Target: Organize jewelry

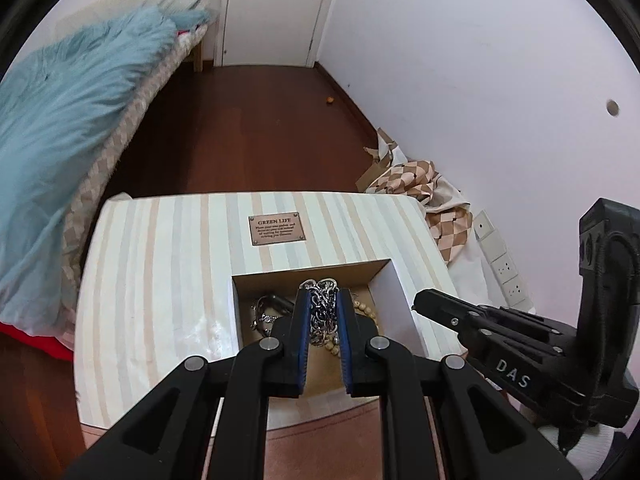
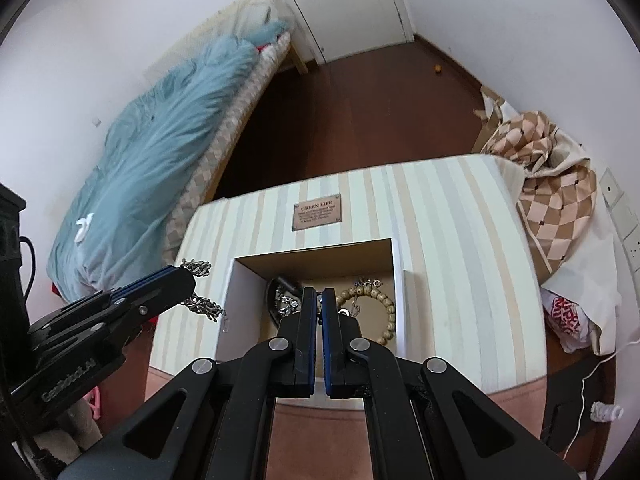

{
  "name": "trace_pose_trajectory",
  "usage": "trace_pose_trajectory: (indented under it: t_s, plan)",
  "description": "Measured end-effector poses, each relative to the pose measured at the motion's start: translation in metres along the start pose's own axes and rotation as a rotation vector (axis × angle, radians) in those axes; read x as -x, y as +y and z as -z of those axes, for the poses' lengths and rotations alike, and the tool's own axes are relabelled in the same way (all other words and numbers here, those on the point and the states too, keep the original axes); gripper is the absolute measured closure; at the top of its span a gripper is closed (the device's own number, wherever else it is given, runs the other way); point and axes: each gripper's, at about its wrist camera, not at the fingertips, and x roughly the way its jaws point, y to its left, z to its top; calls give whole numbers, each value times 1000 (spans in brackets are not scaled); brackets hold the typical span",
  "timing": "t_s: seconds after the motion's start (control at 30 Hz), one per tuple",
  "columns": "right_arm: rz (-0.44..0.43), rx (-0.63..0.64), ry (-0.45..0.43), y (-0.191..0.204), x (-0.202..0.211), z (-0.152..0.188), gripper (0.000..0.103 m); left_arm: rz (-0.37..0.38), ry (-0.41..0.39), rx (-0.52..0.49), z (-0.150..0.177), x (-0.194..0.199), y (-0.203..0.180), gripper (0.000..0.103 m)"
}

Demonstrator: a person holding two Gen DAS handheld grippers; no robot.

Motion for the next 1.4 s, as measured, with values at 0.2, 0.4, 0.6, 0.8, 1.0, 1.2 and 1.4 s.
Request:
trace_pose_trajectory:
  t_s: [0.2, 0.4, 0.6, 0.8, 1.0, 1.2, 1.4]
  plan:
    - [-1, 1, 128, -9, -36, -19, 100, 21, 123, 123, -14, -37, 24, 91]
    - [32, 2, 202, -12, -50, -25, 68, -39, 137, 140, -18, -42, 31, 76]
    - [102, 32, 176, -12, -36, -21, 45, -160, 101, 122, -15, -31, 38, 35]
    - [242, 95, 132, -11, -21, -8, 6, -321, 98, 103, 6, -26, 48, 3]
    - [336, 142, 138, -7, -16, 13, 2, -379, 90, 103, 30, -22, 51, 1]
    - [354, 137, 127, -3, -3, 29, 2, -391, 93, 95, 47, -11, 41, 1]
    - [363, 137, 85, 8, 36, 44, 2, -393, 72, 101, 65, 26, 23, 1]
